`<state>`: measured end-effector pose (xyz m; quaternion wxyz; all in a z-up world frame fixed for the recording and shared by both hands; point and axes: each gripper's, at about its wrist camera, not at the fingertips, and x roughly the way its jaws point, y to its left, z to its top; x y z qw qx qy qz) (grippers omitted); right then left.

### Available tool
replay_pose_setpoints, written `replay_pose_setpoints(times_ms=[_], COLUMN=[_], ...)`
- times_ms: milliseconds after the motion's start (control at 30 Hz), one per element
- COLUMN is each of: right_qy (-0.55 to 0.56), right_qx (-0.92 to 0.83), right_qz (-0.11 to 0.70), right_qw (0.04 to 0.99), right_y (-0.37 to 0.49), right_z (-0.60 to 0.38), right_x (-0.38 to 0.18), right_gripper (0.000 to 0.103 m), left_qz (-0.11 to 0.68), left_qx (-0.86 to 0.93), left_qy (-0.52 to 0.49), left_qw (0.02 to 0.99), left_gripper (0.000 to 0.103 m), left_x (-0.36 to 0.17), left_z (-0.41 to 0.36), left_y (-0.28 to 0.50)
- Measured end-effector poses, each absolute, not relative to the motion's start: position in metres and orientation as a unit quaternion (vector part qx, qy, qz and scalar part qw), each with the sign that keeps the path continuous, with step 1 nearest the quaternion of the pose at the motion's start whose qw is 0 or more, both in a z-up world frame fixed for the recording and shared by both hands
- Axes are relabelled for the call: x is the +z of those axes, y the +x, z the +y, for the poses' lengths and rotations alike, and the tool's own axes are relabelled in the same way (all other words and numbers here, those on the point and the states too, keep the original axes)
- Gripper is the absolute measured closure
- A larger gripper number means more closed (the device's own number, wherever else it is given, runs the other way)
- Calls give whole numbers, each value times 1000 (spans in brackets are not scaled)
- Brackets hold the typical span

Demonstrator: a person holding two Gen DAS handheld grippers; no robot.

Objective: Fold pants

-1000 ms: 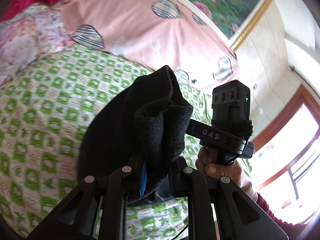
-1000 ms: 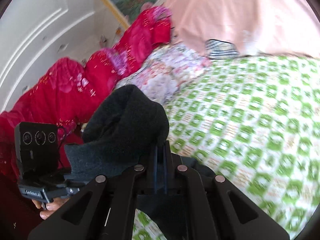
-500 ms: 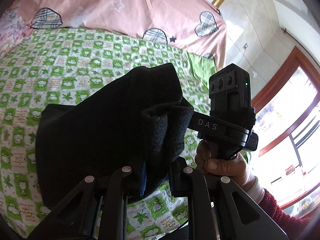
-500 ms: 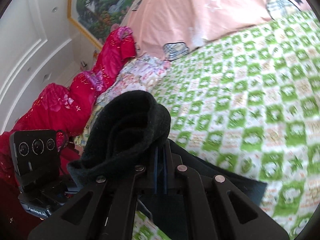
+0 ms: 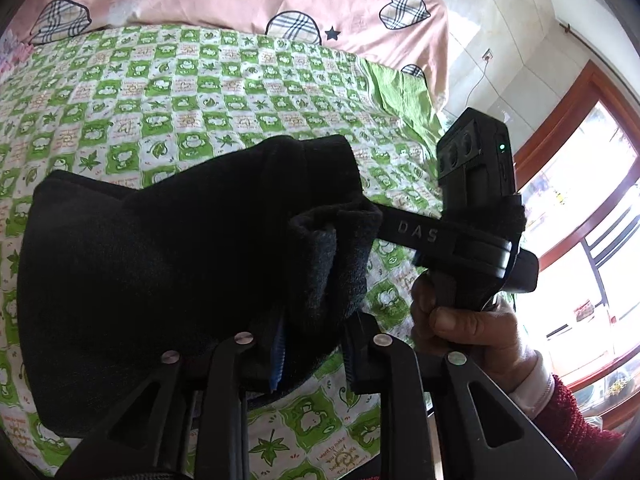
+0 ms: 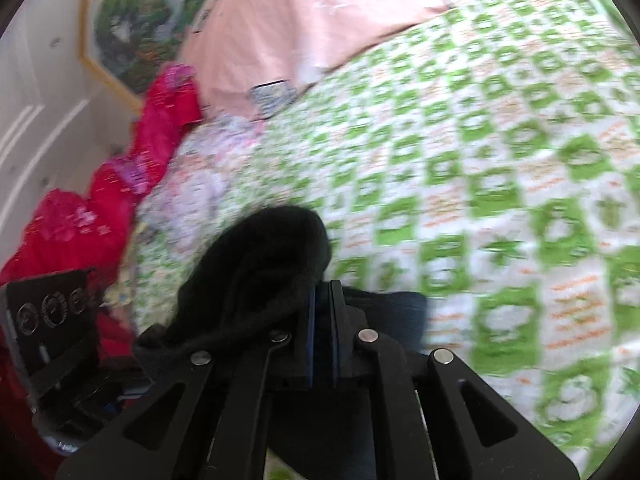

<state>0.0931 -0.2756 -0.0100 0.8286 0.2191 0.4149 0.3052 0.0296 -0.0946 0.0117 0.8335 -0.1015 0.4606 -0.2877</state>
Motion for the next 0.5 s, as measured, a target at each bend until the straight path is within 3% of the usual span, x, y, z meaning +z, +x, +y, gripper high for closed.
replay_pose_setpoints(times_ms=[167, 267, 333, 400, 467, 500], right_qy=[228, 223, 221, 217, 221, 222], right_qx=[275, 248, 228, 205, 194, 192], right_qz=[398, 394, 390, 382, 365, 359], right_qw=[845, 856, 864, 875, 883, 886], right_y=[78, 69, 63, 56, 48, 44], right_z=[-296, -300, -302, -304, -306, -306], right_x=[-1, 7, 12, 17, 25, 30], right_gripper=[94, 94, 88, 65, 50, 50], left_qz=[456, 452, 453, 453, 454, 456], left_qx=[-296, -307, -317, -322, -327, -330], left_qy=[-90, -84, -85, -87, -88, -92], left_qw=[835, 833, 829, 827, 824, 821], left_gripper=[75, 62, 56, 54, 52, 52], left_x=[9, 8, 7, 7, 8, 8], left_z=[-100, -106, -110, -110, -109, -107], left_y=[25, 22, 20, 19, 16, 15])
